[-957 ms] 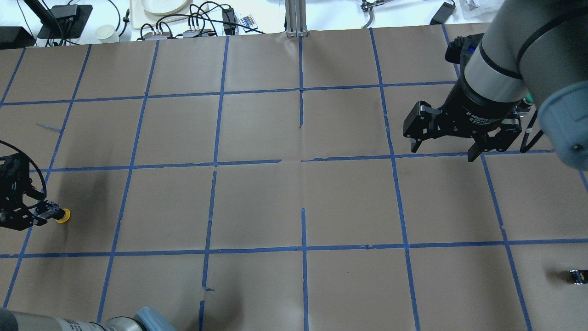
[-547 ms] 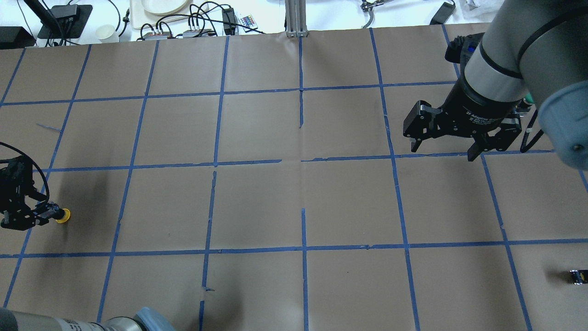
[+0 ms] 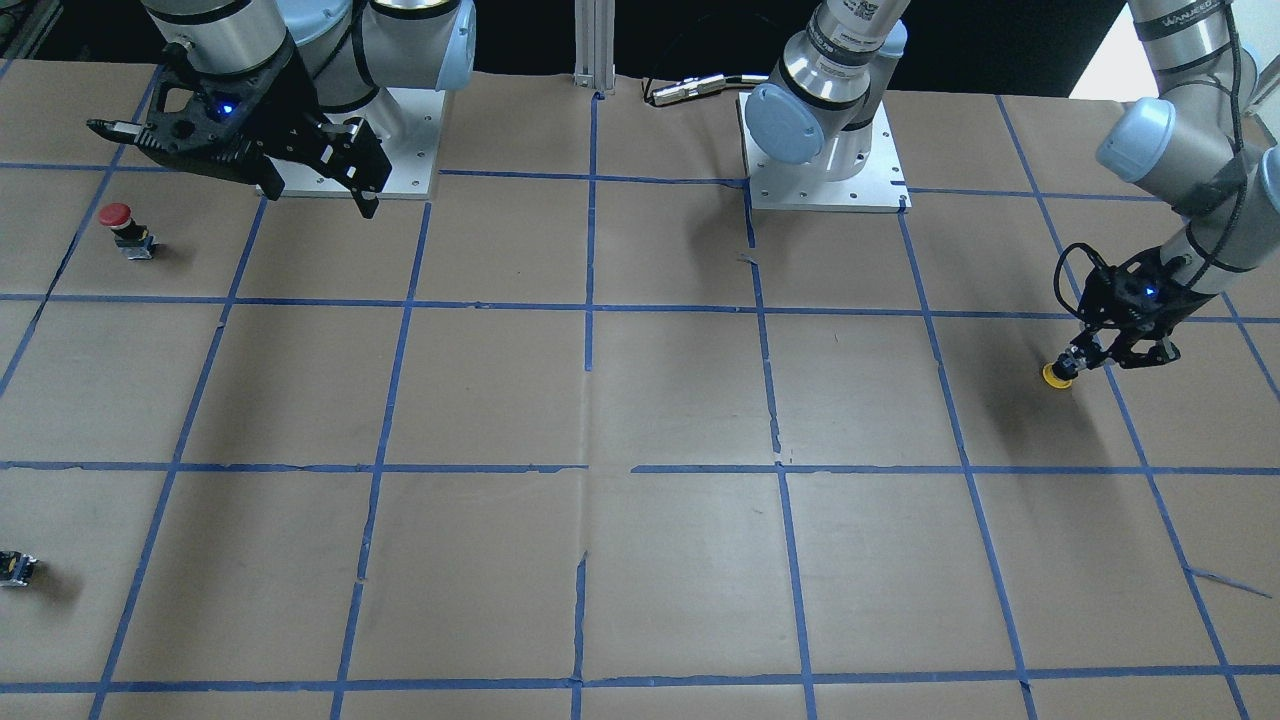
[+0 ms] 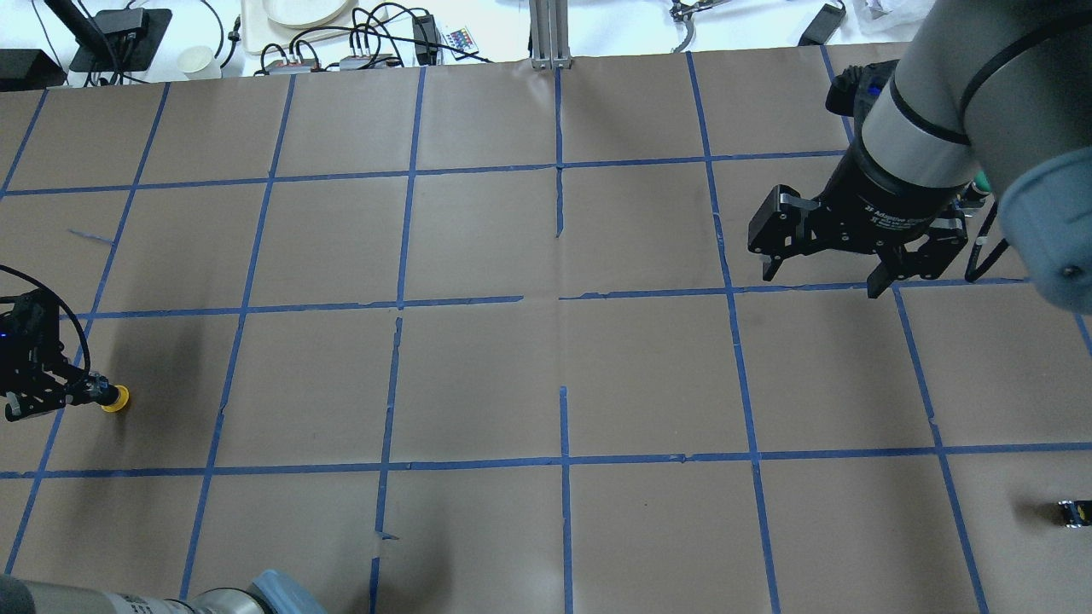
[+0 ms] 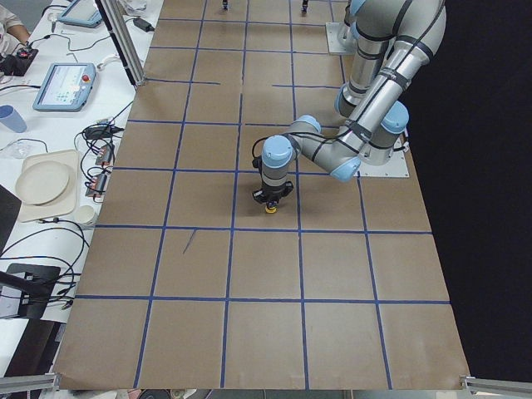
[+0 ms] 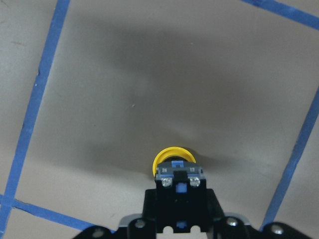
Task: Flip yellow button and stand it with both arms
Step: 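Lower the left gripper and grasp the yellow button block's body, then lift the yellow button toward the right gripper while the right arm approaches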
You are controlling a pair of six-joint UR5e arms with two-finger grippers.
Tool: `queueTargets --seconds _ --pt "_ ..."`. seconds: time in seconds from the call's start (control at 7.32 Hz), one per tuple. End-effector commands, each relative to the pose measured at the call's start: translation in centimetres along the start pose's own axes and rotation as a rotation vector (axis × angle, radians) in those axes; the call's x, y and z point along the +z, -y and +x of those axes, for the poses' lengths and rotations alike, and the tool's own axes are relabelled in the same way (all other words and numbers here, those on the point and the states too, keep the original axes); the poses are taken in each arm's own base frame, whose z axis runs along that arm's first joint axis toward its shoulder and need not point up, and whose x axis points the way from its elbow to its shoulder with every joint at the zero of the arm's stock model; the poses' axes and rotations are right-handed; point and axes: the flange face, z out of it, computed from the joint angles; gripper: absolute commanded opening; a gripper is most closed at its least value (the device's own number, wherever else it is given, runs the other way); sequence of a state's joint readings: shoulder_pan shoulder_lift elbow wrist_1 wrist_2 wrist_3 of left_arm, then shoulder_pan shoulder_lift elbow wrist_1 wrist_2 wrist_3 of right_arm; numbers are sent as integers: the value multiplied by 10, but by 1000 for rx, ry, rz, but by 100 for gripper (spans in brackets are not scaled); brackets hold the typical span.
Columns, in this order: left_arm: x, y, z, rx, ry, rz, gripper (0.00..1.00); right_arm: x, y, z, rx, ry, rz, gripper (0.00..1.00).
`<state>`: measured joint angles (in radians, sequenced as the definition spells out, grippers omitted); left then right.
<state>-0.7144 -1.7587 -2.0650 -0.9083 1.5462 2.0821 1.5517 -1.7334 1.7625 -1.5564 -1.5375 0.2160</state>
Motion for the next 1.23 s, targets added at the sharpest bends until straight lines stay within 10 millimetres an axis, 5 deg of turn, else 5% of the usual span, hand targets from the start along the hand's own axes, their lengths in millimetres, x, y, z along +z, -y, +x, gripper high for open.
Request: queueTargets --seconds 0.0,0.55,0.82,1.09 --pt "-16 11 2 -7 -1 82 8 -6 0 -8 116 114 -25 100" --pt "-94 127 75 -12 -148 474 8 -18 7 -30 498 390 -173 100" --pt "-130 203 117 23 -192 713 8 -23 15 -29 783 565 -415 100" --pt "-149 278 133 57 -189 951 8 -23 22 -26 850 685 -535 100"
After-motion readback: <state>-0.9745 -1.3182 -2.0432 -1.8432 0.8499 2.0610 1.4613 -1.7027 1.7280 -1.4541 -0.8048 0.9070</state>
